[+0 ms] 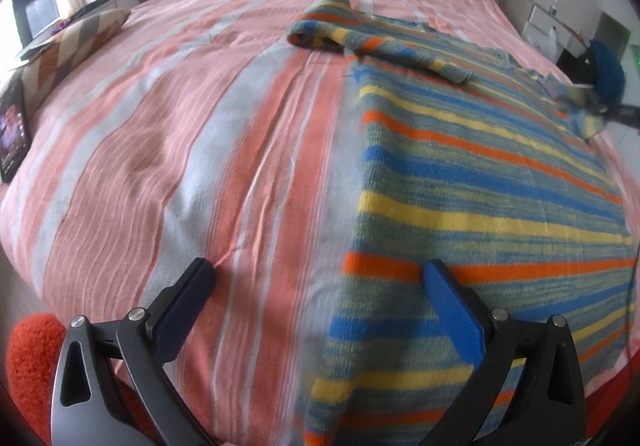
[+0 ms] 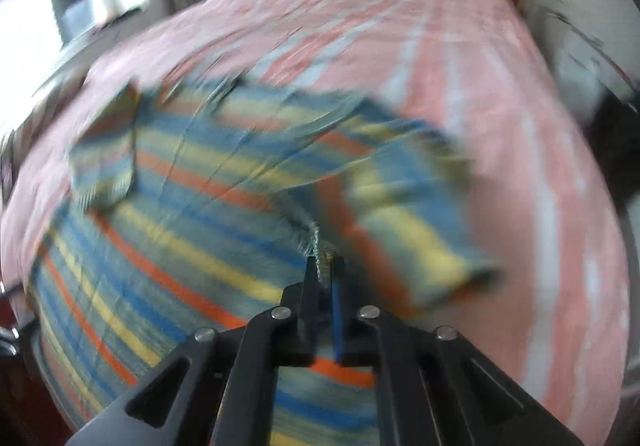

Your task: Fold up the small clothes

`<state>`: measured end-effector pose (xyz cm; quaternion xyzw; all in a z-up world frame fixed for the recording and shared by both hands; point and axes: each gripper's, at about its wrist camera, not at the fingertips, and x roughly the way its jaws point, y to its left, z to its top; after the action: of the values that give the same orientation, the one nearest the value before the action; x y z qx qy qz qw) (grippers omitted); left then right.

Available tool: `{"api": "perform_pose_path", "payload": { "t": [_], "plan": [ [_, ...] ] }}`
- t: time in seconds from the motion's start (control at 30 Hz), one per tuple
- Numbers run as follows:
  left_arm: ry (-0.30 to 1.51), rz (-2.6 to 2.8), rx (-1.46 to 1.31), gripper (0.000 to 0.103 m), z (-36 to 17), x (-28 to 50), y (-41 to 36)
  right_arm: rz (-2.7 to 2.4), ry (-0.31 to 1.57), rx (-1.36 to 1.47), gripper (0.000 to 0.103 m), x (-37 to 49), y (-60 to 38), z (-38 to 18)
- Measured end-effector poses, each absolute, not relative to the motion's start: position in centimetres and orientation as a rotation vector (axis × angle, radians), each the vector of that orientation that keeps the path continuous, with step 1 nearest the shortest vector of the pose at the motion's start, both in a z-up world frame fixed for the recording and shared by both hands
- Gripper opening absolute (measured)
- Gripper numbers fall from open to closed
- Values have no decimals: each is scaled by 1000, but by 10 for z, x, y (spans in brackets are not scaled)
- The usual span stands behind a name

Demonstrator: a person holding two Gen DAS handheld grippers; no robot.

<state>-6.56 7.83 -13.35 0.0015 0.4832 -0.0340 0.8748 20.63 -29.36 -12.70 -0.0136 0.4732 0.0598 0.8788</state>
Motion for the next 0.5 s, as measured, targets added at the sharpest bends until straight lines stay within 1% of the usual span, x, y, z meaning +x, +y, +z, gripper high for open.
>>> {"api": "perform_pose_path", "payload": {
  "t": [0.13,0.23,0.37,0.5],
  "plan": [
    [1006,-62,16,103,-135,-62,74,-67,905,30,4,184,-378,-95],
    [1008,-67,10,103,-135,-61,74,-218,891,114,5,167,-444,-88],
    [1007,-62,13,103,-136,-60,73,-371,912,261,4,131,-514,-105],
    [1002,-56,14,103,-138,-60,73,-404,956,375,3,105,-539,-132]
  ]
}}
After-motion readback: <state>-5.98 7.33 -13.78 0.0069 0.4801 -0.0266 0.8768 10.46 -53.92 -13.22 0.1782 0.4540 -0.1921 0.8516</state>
